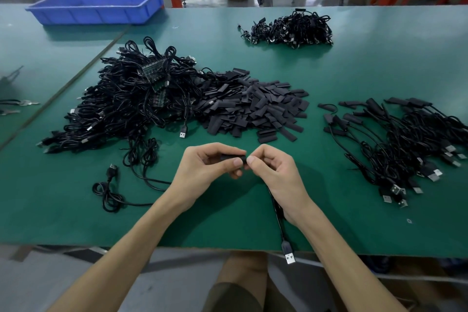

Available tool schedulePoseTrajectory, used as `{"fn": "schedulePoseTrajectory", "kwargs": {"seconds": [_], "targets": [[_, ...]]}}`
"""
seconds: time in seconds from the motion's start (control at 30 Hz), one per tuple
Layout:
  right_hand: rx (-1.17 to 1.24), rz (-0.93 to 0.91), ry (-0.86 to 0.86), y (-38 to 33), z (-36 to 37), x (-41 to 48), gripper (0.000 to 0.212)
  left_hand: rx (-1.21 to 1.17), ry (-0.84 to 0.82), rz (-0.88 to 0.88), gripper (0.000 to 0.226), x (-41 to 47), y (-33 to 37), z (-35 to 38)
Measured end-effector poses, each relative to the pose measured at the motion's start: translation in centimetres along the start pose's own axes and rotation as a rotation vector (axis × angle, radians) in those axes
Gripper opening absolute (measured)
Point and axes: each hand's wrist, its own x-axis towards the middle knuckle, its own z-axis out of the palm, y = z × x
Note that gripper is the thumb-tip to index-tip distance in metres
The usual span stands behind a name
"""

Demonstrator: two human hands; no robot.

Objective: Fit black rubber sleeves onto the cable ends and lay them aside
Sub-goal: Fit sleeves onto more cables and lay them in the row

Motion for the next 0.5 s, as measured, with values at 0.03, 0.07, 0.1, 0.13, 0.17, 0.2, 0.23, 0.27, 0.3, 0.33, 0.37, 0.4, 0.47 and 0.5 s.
{"fn": "schedulePoseTrajectory", "kwargs": {"seconds": [0.03, 0.07, 0.1, 0.13, 0.17, 0.2, 0.23, 0.27, 0.3, 0.33, 0.37, 0.4, 0.47, 0.5], "targets": [[0.000, 0.002, 0.001, 0.01, 0.00, 0.00, 0.016, -0.002, -0.001, 0.000, 0.019, 0.04, -0.06, -0.06], [0.001, 0.004, 0.001, 0.02, 0.00, 0.00, 0.016, 0.000, -0.003, 0.000, 0.019, 0.08, -0.10, -0.12], [0.002, 0.007, 0.002, 0.04, 0.01, -0.02, 0.016, 0.003, -0.005, 0.000, 0.019, 0.12, -0.15, -0.16], [0.003, 0.012, 0.003, 0.06, -0.02, -0.05, 0.015, 0.002, -0.005, 0.000, 0.019, 0.14, -0.20, -0.16], [0.004, 0.016, 0.004, 0.09, -0.05, -0.06, 0.015, -0.002, -0.006, 0.001, 0.020, 0.15, -0.24, -0.15], [0.005, 0.020, 0.005, 0.10, -0.08, -0.07, 0.015, -0.007, -0.007, 0.002, 0.020, 0.15, -0.27, -0.15], [0.005, 0.022, 0.006, 0.11, -0.07, -0.09, 0.015, -0.010, -0.009, 0.003, 0.020, 0.14, -0.29, -0.15], [0.004, 0.023, 0.006, 0.11, -0.07, -0.12, 0.014, -0.010, -0.011, 0.004, 0.021, 0.11, -0.30, -0.17], [0.002, 0.023, 0.005, 0.12, -0.06, -0.12, 0.015, -0.009, -0.012, 0.006, 0.021, 0.11, -0.34, -0.19], [0.001, 0.022, 0.004, 0.13, -0.05, -0.13, 0.015, -0.007, -0.011, 0.008, 0.022, 0.09, -0.36, -0.20], [0.000, 0.023, 0.004, 0.17, -0.06, -0.14, 0.015, -0.004, -0.009, 0.010, 0.022, 0.08, -0.37, -0.20], [-0.001, 0.024, 0.002, 0.20, -0.07, -0.12, 0.016, -0.001, -0.007, 0.011, 0.022, 0.06, -0.36, -0.22], [-0.006, 0.023, -0.002, 0.23, -0.09, -0.10, 0.017, 0.001, -0.003, 0.012, 0.022, 0.06, -0.32, -0.23], [-0.008, 0.020, -0.003, 0.24, -0.08, -0.10, 0.017, 0.002, -0.002, 0.011, 0.022, 0.06, -0.31, -0.25]]}}
